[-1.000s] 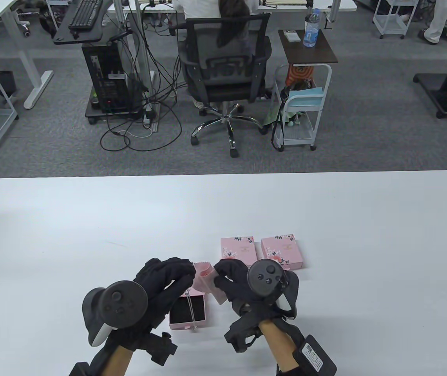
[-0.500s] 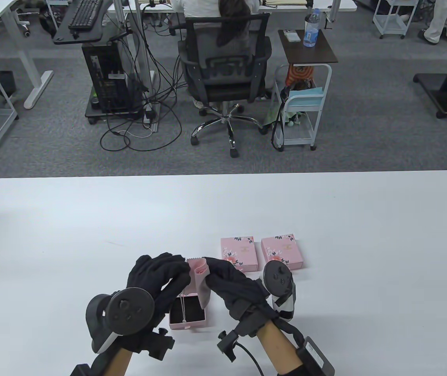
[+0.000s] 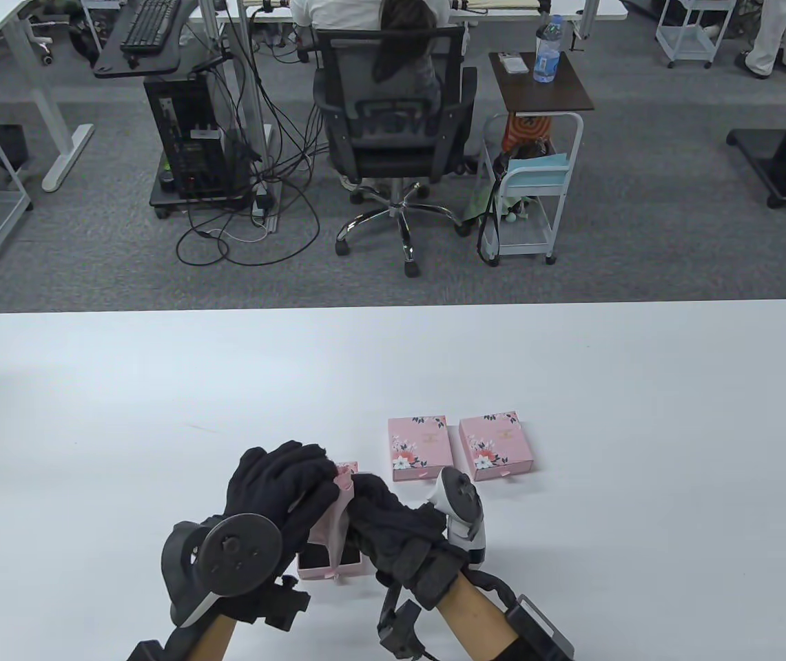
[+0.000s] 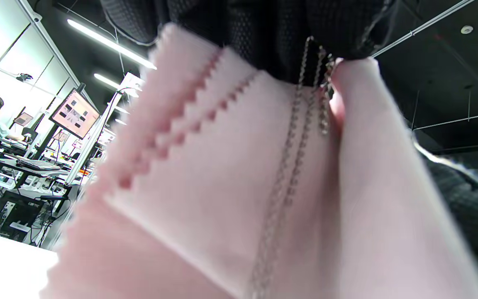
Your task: Dust necklace
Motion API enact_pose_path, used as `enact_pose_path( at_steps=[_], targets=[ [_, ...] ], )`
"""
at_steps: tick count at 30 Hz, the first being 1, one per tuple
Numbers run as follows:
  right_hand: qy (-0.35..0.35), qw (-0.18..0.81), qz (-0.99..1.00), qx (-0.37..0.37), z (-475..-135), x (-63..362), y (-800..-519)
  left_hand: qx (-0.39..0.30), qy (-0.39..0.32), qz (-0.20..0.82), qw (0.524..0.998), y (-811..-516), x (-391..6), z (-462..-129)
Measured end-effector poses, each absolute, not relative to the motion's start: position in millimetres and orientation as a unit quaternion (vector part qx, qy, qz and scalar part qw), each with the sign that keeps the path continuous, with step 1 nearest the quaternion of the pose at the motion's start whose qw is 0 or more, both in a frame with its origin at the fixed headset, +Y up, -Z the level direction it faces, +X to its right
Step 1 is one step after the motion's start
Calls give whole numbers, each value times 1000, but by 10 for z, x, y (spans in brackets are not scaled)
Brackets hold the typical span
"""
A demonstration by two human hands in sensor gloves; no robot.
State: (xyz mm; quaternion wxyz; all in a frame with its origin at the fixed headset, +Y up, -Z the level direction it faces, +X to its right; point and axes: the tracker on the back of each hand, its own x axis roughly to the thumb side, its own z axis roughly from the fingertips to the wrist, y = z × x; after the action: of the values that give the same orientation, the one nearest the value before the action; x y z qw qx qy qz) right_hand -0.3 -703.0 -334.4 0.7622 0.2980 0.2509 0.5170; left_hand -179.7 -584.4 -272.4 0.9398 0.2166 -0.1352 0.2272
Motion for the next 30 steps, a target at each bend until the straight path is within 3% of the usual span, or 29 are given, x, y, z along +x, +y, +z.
enact_pose_path(
  at_steps=[20,30],
  targets=[
    [210,755,551,286,-3198,-66,-6883,187,-157,270,931,-5849,-1786,-2748],
    [118,689,652,293,-3170,-12,-6788,196,-152,273,930,-5824,-1819,-2746]
  ],
)
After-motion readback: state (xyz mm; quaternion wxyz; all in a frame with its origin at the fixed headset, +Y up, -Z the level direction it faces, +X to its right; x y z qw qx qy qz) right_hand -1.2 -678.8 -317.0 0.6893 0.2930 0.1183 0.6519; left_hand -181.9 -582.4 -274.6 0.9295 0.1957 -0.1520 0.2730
